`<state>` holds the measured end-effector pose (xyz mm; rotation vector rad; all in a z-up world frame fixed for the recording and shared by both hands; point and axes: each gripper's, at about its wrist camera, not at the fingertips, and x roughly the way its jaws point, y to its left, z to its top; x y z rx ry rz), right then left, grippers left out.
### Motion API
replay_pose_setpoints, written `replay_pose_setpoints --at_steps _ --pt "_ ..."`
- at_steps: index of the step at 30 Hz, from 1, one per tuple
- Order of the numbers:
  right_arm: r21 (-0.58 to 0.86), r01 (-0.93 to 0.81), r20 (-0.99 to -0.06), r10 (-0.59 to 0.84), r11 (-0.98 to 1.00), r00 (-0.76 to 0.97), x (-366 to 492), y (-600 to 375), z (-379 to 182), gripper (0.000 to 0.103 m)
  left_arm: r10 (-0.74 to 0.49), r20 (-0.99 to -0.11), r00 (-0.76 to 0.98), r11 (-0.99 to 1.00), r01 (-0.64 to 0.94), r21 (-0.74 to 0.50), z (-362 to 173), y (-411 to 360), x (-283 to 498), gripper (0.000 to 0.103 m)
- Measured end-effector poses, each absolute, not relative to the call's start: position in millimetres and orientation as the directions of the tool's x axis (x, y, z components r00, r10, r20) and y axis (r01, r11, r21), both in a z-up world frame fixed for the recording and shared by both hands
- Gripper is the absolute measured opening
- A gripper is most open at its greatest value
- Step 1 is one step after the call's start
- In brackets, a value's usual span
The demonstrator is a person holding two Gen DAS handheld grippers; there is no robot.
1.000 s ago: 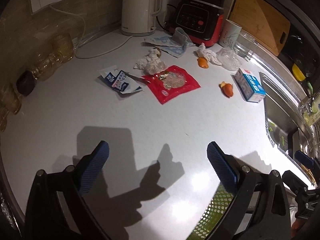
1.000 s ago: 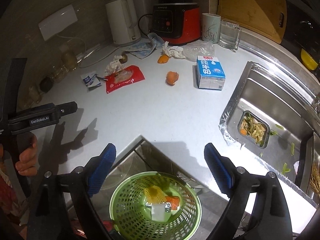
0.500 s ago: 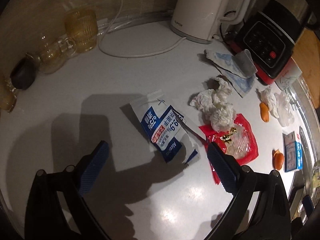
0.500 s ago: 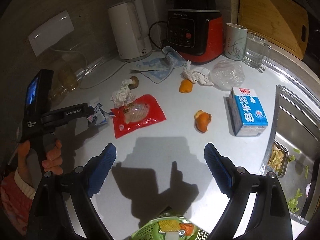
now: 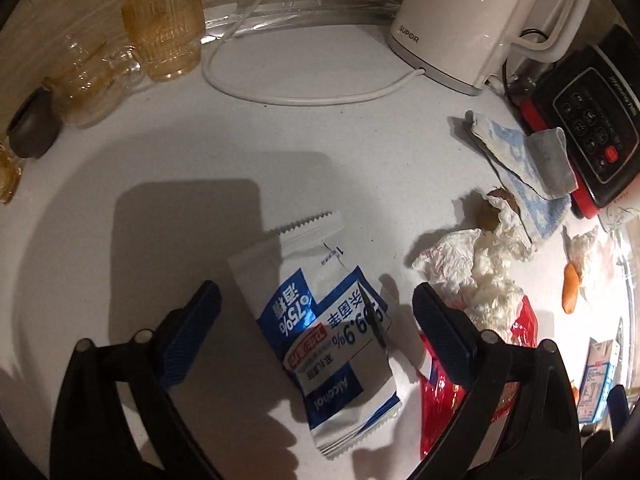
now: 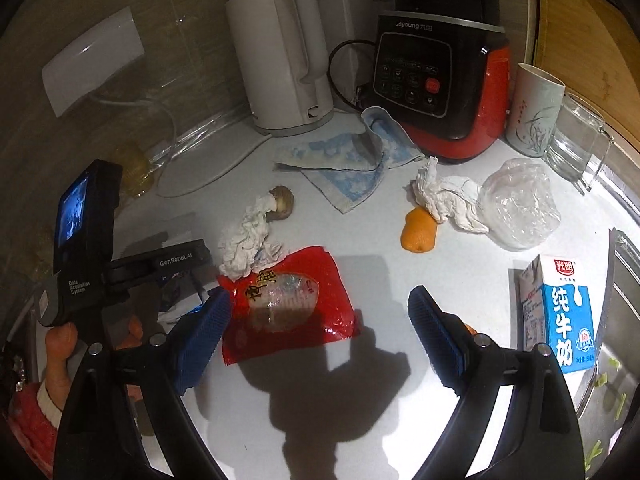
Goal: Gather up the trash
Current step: 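Grasp the wipes packet with left tool while right tool grasps the crumpled tissue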
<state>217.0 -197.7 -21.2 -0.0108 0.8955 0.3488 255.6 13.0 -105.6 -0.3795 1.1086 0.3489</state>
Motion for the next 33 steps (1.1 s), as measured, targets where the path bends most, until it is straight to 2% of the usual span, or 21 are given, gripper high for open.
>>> replay_pose_setpoints --at_steps 3,5,6,8,10,14,17,20,21,23,25,33 --pt "0.131 -0.306 -0.77 0.291 0.943 0.567 229 -191 -25 0.087 0.121 -0.906 0.406 0.874 -0.476 -0.096 -103 11 252 0.07" --pt "0.134 -0.315 -0.778 0.297 0.94 0.554 238 -186 -27 0.082 0.136 -0.902 0.41 0.873 -0.481 -0.087 -101 10 249 0.047" --pt "0.139 -0.32 -0.781 0.303 0.937 0.547 241 -183 -28 0.08 0.138 -0.901 0.411 0.873 -0.481 -0.086 -101 11 247 0.041" --pt "0.148 -0.329 -0.787 0.313 0.933 0.532 249 -176 -31 0.076 0.126 -0.9 0.417 0.871 -0.481 -0.101 -101 14 244 0.016" --pt "0.166 -0.34 -0.794 0.33 0.926 0.511 256 -167 -35 0.073 0.08 -0.9 0.429 0.871 -0.469 -0.147 -102 20 243 0.009" --pt "0.179 -0.369 -0.808 0.351 0.912 0.474 271 -142 -42 0.071 0.047 -0.894 0.445 0.877 -0.448 -0.177 -103 29 238 0.005" --pt "0.166 -0.391 -0.823 0.346 0.905 0.451 283 -119 -50 0.065 0.028 -0.888 0.459 0.88 -0.432 -0.196 -100 34 230 0.003" --pt "0.152 -0.399 -0.854 0.323 0.904 0.407 294 -99 -62 0.041 0.012 -0.88 0.475 0.885 -0.414 -0.211 -97 38 224 0.003" --pt "0.156 -0.401 -0.863 0.322 0.902 0.389 297 -94 -66 0.028 0.009 -0.877 0.481 0.887 -0.408 -0.215 -95 40 221 0.003" --pt "0.148 -0.404 -0.872 0.313 0.903 0.378 299 -86 -70 0.024 0.001 -0.871 0.492 0.889 -0.4 -0.225 -93 45 216 0.003" --pt "0.134 -0.411 -0.871 0.305 0.902 0.385 297 -81 -70 0.011 -0.008 -0.864 0.504 0.89 -0.39 -0.235 -90 51 210 0.003" --pt "0.13 -0.428 -0.845 0.326 0.895 0.424 284 -80 -44 0.01 -0.004 -0.837 0.547 0.912 -0.342 -0.228 -68 60 186 0.003"
